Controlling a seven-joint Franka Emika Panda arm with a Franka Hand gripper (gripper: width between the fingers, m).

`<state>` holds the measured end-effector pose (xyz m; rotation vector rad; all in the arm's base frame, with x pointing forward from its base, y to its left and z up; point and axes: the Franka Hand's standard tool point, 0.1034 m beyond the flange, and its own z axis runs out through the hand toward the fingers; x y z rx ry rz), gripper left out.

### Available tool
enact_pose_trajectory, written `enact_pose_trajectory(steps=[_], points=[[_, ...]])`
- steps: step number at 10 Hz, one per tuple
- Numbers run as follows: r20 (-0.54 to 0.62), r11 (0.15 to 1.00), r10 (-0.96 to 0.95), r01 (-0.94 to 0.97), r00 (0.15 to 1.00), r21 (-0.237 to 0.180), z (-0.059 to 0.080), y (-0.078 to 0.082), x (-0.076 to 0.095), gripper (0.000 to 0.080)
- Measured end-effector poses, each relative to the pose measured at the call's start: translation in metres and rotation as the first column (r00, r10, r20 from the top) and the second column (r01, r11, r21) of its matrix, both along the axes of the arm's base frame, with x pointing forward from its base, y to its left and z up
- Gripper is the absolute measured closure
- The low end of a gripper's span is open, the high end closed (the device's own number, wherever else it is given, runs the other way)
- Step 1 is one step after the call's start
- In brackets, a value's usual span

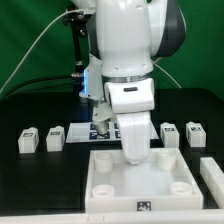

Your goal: Assemble one leg

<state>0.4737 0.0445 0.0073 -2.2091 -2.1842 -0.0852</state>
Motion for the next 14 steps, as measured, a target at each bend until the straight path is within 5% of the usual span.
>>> enact_pose_trajectory(steps=[2, 8, 10, 12, 13, 14], points=[[0.021, 1.0, 0.004, -0.004, 1.0, 0.01, -0.0007, 0.0143, 0.0169, 0.0744], [0.0, 1.0, -0.005, 0.005, 1.0, 0.012, -0.0011, 0.0194, 0.017, 0.0744], [-0.001, 1.0, -0.006, 0.006, 1.0, 0.012, -0.0013, 0.0188, 0.0169, 0.0672], [-0.001, 1.0, -0.007, 0.007, 1.0, 0.012, -0.0013, 0.0183, 0.017, 0.0351], [-0.001, 1.0, -0.008, 0.008, 1.0, 0.012, -0.0013, 0.018, 0.017, 0.0351], [-0.001, 1.0, -0.008, 0.008, 1.0, 0.012, -0.0013, 0.0179, 0.017, 0.0195]])
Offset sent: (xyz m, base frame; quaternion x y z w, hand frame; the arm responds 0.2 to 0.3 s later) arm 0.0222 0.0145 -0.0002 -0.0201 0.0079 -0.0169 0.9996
